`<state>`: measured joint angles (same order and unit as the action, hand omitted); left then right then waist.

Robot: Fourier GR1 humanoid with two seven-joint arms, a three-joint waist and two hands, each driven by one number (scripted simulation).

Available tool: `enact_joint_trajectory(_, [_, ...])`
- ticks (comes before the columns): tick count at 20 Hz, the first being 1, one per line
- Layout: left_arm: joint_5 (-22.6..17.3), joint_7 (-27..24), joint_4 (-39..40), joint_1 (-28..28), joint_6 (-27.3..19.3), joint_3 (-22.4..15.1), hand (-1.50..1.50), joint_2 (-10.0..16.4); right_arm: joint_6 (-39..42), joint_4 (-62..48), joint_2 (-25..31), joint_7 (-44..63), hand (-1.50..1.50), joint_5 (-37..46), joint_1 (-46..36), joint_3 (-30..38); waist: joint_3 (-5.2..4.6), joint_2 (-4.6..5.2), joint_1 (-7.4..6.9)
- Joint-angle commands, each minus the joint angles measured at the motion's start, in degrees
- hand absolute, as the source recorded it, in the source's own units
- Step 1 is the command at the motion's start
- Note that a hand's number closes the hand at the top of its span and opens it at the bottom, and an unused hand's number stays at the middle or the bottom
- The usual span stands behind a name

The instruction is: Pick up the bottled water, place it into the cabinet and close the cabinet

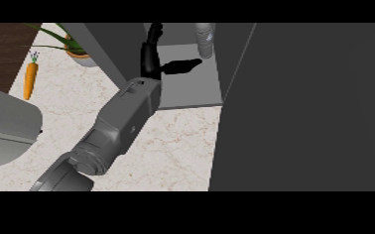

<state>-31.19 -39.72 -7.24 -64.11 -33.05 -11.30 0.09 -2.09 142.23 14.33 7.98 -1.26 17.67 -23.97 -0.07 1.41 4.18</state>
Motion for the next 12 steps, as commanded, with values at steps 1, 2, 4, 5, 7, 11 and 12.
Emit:
enact_joint_trajectory(1, [1.3, 1.98, 1.22, -3.96, -1.03, -0.8, -1.5, -0.08, 0.46, 1.67, -0.45, 0.66, -1.5, -2.89, 0.44, 0.16, 0.05, -0.02, 0.39])
enact_joint_trajectory(2, [1.76, 1.24, 1.64, -2.66, 2.63, -0.74, -1.5, 0.76, -0.12, 3.5, -0.64, 2.9, -1.5, -1.63, 0.33, -1.29, 0.0, -0.14, -0.41])
enact_joint_trajectory(4, [1.56, 1.27, 0.91, -2.95, 3.82, -0.59, -1.5, -0.07, 0.6, 2.1, -0.5, -0.32, -1.5, -2.95, 1.44, 1.16, 0.06, -0.14, 0.04])
enact_joint_trajectory(5, [0.49, -1.58, 0.33, -1.34, 3.82, 0.71, -1.5, -0.07, 0.43, 1.89, -0.61, 0.6, -1.5, -1.11, 1.26, -0.5, 0.0, 0.0, 0.19])
enact_joint_trajectory(7, [0.31, 1.26, -1.16, -5.45, 5.78, 0.84, -1.5, -0.07, 1.15, 3.82, 0.37, 1.12, -1.5, -2.91, 2.46, 0.83, 0.04, -0.22, 0.32])
enact_joint_trajectory(11, [-0.12, -0.34, -3.49, -4.16, 17.33, 1.22, -1.5, -0.08, 0.52, 3.67, -0.29, 0.9, -1.5, -1.72, 2.11, 1.13, 0.01, -0.44, -0.74])
enact_joint_trajectory(12, [-0.47, -1.29, -5.16, -1.44, 19.71, 0.61, -1.5, -0.08, 1.28, 3.82, 0.26, 1.28, -1.5, -3.59, 3.1, 1.78, 0.04, -0.8, -1.22])
